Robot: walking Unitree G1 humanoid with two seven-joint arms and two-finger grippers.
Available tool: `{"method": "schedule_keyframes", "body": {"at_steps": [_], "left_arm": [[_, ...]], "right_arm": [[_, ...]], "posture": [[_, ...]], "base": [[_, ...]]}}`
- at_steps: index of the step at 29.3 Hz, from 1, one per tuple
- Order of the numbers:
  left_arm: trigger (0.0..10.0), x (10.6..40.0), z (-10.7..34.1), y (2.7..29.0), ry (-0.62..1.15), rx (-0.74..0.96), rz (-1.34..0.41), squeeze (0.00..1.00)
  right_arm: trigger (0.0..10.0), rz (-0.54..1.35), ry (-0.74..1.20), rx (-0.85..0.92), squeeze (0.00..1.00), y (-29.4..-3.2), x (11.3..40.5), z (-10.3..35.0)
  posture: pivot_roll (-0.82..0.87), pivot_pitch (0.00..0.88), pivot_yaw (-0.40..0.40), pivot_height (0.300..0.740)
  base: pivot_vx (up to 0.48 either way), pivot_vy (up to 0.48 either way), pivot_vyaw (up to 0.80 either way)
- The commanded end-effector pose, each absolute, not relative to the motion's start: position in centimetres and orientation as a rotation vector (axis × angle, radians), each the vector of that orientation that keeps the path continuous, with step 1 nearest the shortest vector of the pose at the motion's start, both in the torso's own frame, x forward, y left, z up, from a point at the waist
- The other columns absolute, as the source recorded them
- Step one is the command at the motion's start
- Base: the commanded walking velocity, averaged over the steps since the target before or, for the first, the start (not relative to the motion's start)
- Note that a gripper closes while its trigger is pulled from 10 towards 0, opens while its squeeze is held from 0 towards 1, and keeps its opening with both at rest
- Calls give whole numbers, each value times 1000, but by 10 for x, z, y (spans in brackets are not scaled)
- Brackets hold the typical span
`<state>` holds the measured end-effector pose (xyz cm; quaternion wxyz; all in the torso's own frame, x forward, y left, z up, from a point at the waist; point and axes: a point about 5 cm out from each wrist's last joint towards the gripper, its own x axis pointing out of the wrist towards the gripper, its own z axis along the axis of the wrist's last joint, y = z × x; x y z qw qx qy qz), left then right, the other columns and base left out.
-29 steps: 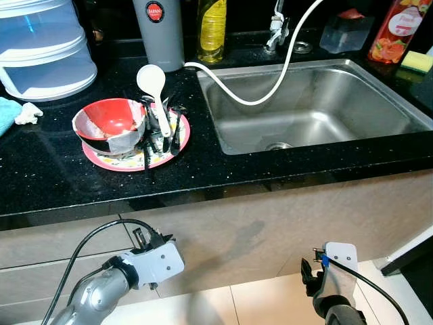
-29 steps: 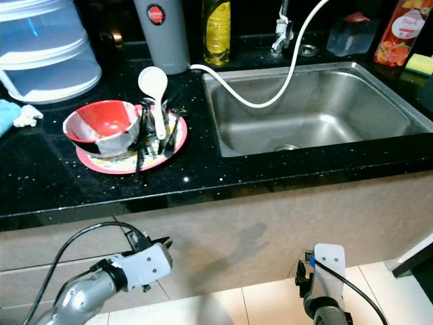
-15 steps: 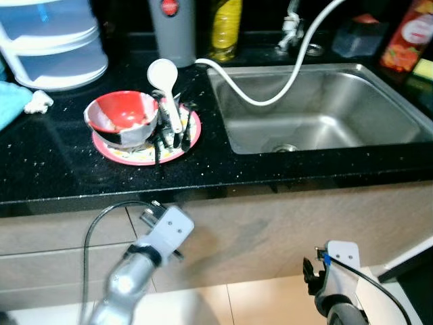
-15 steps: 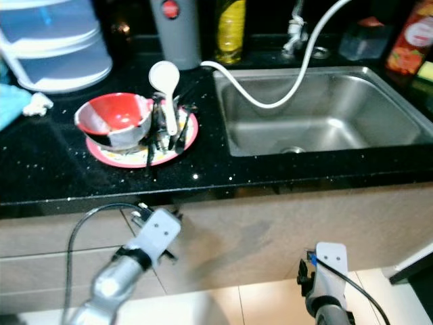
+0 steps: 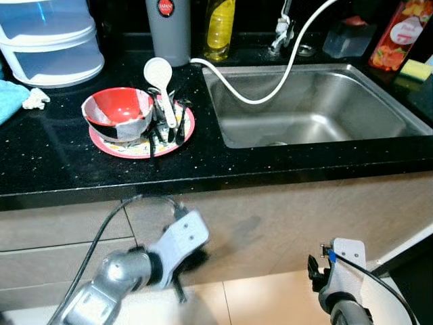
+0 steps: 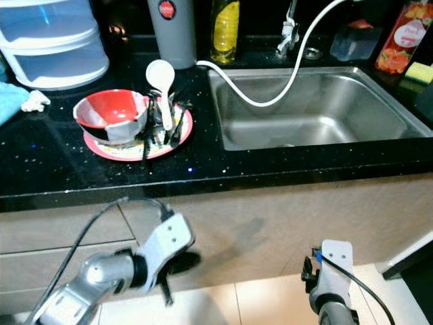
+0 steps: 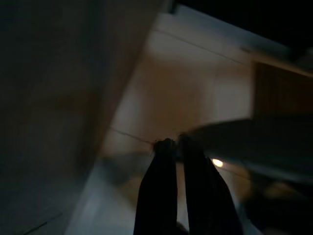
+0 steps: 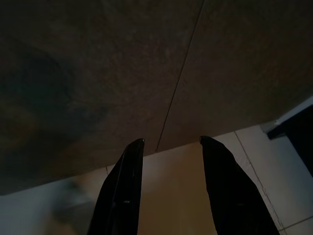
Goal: Kitchen organization
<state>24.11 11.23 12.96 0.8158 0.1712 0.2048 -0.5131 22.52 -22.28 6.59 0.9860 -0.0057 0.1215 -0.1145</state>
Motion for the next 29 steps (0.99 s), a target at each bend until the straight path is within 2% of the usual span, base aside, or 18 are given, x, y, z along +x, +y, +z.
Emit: {"method": "schedule_keyframes", "body": {"at_steps": [1,3,4,5,6,9,10,11,14,19,23,26,27,29], "left_arm": [[10000,237,132,110,408,390,-1156,0],[10000,232,154,100,330,208,-1202,0],[10000,232,154,100,330,208,-1202,0],[10000,226,177,91,303,-8,-1285,0],[10000,223,188,87,268,-75,-1341,0],[10000,221,195,86,243,-109,-1374,0],[10000,222,204,85,205,-117,-1379,0],[10000,226,227,84,66,-128,-1368,0],[10000,230,242,84,-31,-136,-1340,0],[10000,261,278,88,-150,-140,-1100,0],[10000,279,280,92,-102,-194,-925,0],[10000,297,281,105,-95,-235,-768,0],[10000,304,287,120,-131,-250,-681,0],[10000,308,289,127,-144,-254,-629,0]], "right_arm": [[10000,-238,274,-12,0,-224,220,61],[10000,-237,276,-14,0,-223,220,60],[10000,-237,276,-14,0,-223,220,60],[10000,-240,276,-13,0,-223,221,60],[10000,-248,275,-13,0,-224,221,60],[10000,-253,274,-12,0,-224,221,60],[10000,-262,270,-12,0,-226,221,61],[10000,-304,253,-11,0,-231,222,65],[10000,-347,245,1,0,-238,223,68],[10000,-554,214,-14,0,-268,220,82],[10000,-703,211,32,0,-286,213,88],[10000,-811,197,79,0,-298,207,96],[10000,-845,165,77,0,-304,206,104],[10000,-860,152,75,0,-307,205,107]], "posture": [[-164,186,-31,740],[-164,188,-30,740],[-164,188,-30,740],[-161,188,-29,740],[-161,187,-31,740],[-162,187,-31,740],[-162,187,-33,740],[-161,186,-36,740],[-162,186,-37,740],[-171,187,-36,740],[-175,185,-30,740],[-169,193,-22,740],[-167,201,-21,740],[-165,201,-20,740]], "base": [[0,0,0],[0,0,0],[0,0,0],[0,0,0],[0,0,0],[0,0,0],[0,0,0],[0,0,0],[0,0,0],[0,0,0],[0,0,0],[0,0,0],[0,0,0],[0,0,0]]}}
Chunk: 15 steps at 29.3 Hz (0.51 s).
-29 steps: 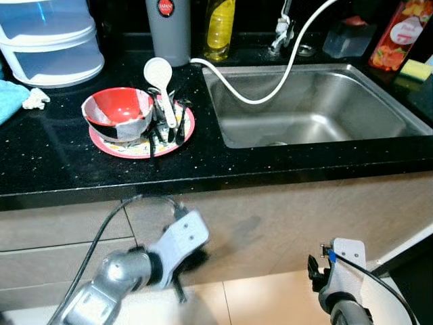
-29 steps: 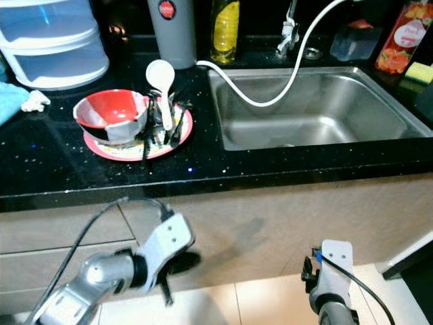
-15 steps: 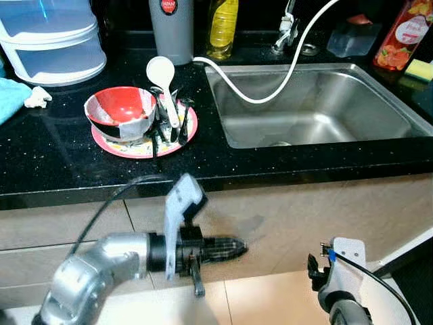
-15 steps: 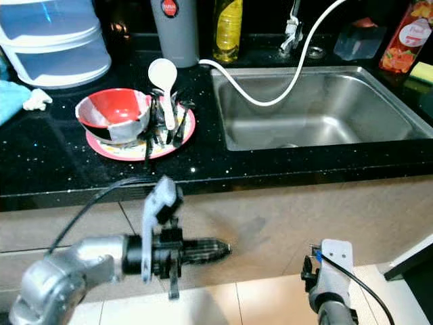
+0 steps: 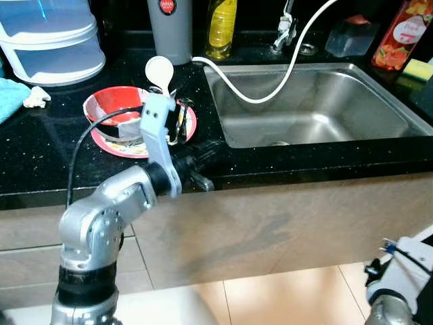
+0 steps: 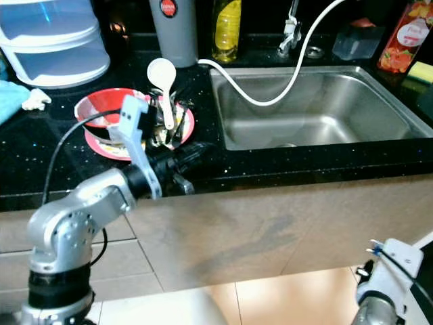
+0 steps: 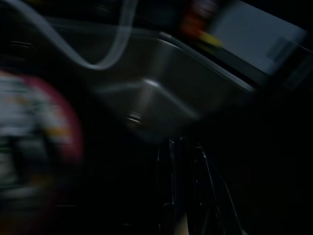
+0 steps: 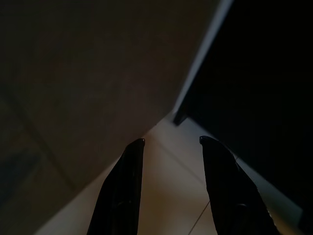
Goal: Kitchen organization
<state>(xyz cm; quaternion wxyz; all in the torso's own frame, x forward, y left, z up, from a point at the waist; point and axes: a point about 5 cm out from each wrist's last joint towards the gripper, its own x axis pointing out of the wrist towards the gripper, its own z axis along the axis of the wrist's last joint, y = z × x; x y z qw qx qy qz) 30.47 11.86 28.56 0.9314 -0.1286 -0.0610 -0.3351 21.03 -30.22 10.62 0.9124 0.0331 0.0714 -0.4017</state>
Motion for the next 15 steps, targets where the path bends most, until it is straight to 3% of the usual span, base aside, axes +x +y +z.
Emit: {"method": "schedule_keyframes", "body": {"at_steps": [1,3,6,10,15], "left_arm": [[10000,313,291,136,-149,-283,-571,0],[10000,318,293,145,-156,-298,-506,0],[10000,333,294,183,-133,-274,-201,0],[10000,333,306,193,-179,-221,-153,0],[10000,334,315,198,-222,-132,-101,0]], "right_arm": [[10000,-869,126,65,0,-308,206,114],[10000,-878,97,48,0,-310,208,122],[10000,-844,-109,-63,0,-309,223,175],[10000,-706,-346,-145,0,-295,243,236],[10000,-502,-411,-125,0,-270,262,256]], "posture": [[-163,201,-20,740],[-163,201,-20,740],[-163,201,-21,740],[-164,196,-24,740],[-159,191,-26,740]], "base": [[0,0,0],[0,0,0],[0,0,0],[0,0,0],[0,0,0]]}}
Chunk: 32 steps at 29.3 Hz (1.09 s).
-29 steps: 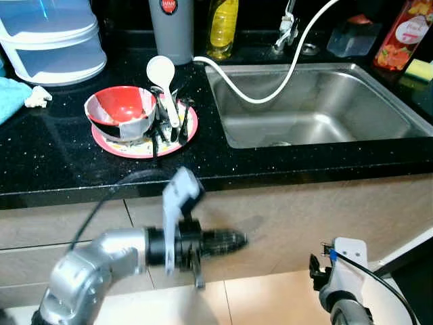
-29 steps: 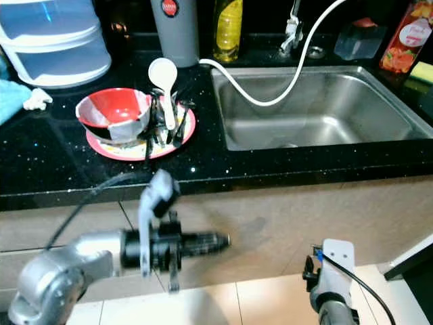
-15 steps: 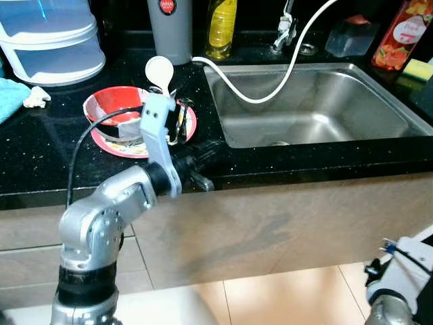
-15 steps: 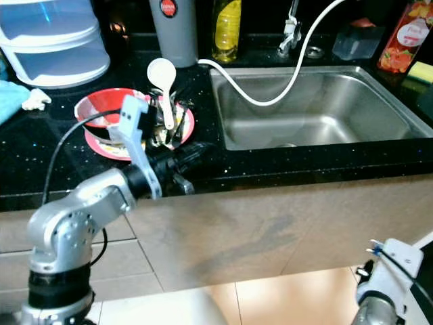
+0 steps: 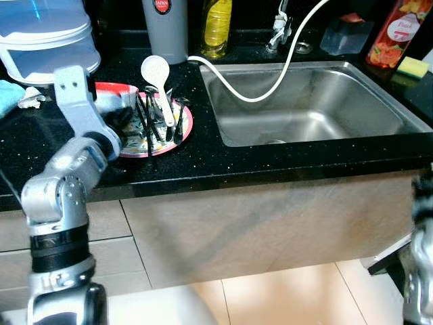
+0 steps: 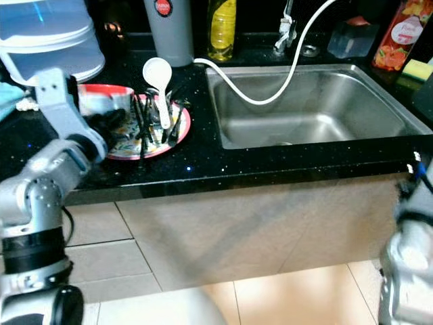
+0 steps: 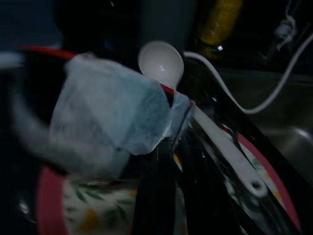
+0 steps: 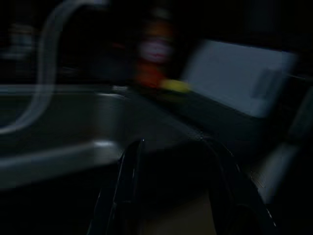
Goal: Kitchen organization
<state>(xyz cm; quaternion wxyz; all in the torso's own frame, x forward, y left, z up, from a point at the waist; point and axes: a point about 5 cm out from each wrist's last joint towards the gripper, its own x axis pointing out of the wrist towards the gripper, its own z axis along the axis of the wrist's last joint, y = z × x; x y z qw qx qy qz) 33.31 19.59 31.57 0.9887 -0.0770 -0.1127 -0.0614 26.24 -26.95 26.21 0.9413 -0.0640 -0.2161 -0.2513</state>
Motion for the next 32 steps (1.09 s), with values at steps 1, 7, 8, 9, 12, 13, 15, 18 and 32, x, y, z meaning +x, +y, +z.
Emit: {"method": "schedule_keyframes", "body": {"at_steps": [1,7,8,9,12,13,15,18,32], "left_arm": [[10000,335,319,201,-239,-95,-58,0],[10000,340,308,207,-238,80,82,0],[10000,340,308,207,-238,80,82,0],[10000,341,304,207,-234,94,89,0],[10000,342,265,187,-202,120,-98,0],[10000,343,254,183,-201,131,-138,0],[10000,345,243,184,-199,128,-153,0],[10000,350,241,190,-221,82,-101,0],[10000,347,283,187,-424,97,-9,0]], "right_arm": [[10000,-438,-412,-109,0,-259,268,256],[10000,-315,-379,-95,0,-229,277,244],[10000,-315,-379,-95,0,-229,277,244],[10000,-311,-378,-100,0,-227,278,244],[10000,-304,-364,-93,0,-226,278,240],[10000,-307,-365,-92,0,-227,278,240],[10000,-316,-376,-98,0,-229,278,243],[10000,-334,-405,-116,0,-234,277,250],[10000,-306,-403,-99,0,-226,278,248]], "posture": [[-154,189,-30,740],[-143,186,-35,740],[-143,186,-35,740],[-143,186,-35,740],[-142,183,-35,740],[-145,181,-33,740],[-155,178,-30,740],[-165,176,-25,740],[-176,167,-29,740]], "base": [[0,0,0],[0,0,0],[0,0,0],[0,0,0],[0,0,0],[0,0,0],[0,0,0],[0,0,0],[0,0,0]]}}
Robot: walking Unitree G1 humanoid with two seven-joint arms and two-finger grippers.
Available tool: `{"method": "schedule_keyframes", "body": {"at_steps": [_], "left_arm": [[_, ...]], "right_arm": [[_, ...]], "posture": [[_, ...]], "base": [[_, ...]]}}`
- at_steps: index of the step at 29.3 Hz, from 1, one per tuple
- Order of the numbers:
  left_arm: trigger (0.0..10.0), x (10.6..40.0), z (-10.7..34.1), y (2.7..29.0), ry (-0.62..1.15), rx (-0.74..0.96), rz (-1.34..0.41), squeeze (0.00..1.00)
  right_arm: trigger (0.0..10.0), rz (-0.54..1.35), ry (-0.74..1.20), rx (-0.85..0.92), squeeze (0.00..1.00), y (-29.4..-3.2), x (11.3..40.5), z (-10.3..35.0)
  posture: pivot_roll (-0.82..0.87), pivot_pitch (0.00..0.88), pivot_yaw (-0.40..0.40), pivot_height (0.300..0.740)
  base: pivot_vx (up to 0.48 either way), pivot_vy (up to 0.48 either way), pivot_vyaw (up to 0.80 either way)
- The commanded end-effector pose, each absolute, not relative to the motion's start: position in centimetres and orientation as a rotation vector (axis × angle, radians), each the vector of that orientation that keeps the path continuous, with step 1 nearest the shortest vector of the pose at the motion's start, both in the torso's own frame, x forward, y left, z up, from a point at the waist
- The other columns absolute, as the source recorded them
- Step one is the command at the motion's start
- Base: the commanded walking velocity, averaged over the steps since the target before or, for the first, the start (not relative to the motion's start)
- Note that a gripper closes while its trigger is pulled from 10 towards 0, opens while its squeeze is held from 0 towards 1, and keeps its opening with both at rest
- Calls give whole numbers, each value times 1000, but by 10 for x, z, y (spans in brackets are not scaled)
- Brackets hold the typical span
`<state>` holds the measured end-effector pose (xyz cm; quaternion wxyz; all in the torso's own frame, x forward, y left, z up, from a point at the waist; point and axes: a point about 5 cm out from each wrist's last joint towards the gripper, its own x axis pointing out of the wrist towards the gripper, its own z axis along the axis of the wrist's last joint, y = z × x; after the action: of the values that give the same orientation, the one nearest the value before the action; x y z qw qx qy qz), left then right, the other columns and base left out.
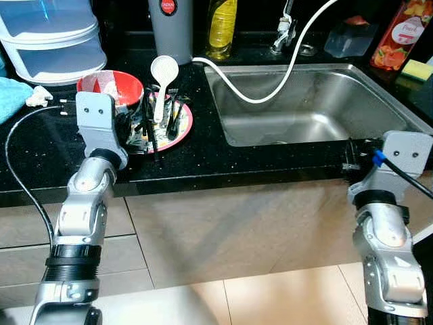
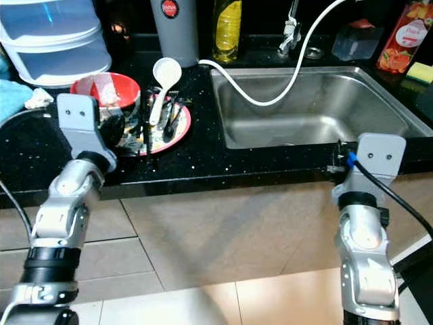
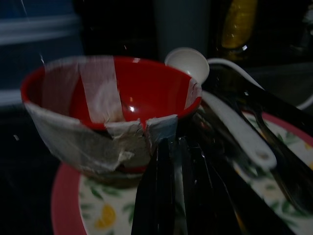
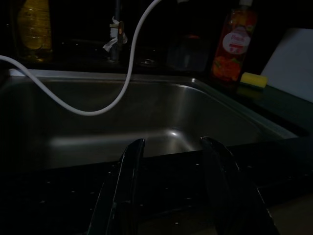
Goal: Kitchen organization
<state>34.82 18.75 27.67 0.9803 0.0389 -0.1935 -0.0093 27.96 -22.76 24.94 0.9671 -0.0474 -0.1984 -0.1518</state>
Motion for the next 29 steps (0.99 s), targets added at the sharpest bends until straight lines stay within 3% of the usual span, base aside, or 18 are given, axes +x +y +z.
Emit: {"method": "schedule_keyframes", "body": {"at_steps": [1,5,6,7,15,22,23,25,29], "left_arm": [[10000,347,294,187,-460,94,-2,0],[10000,345,319,188,-540,83,5,0],[10000,344,325,186,-547,68,-8,996],[10000,343,328,184,-547,56,-24,1000],[10000,342,320,168,-482,132,-112,1000],[10000,343,329,171,-446,227,-159,1000],[10000,341,332,172,-457,229,-169,863],[10000,339,339,170,-485,168,-176,0],[10000,332,348,162,-555,165,-193,0]], "right_arm": [[10000,-304,-402,-98,0,-226,279,248],[10000,-303,-401,-96,0,-226,279,248],[10000,-303,-401,-94,0,-226,279,248],[10000,-303,-400,-93,0,-226,280,247],[10000,-296,-399,-83,0,-223,283,247],[10000,-204,-428,-57,0,-212,288,259],[10000,-183,-436,-57,0,-210,289,262],[10000,-145,-450,-26,0,-206,291,269],[10000,-124,-495,7,0,-202,291,280]], "posture": [[-176,167,-30,740],[-175,166,-31,740],[-175,166,-31,740],[-174,166,-32,740],[-173,167,-33,740],[-170,163,-37,740],[-170,163,-37,740],[-168,159,-37,740],[-168,155,-41,740]], "base": [[0,0,0],[0,0,0],[0,0,0],[0,0,0],[0,0,0],[0,0,0],[0,0,0],[0,0,0],[0,0,0]]}}
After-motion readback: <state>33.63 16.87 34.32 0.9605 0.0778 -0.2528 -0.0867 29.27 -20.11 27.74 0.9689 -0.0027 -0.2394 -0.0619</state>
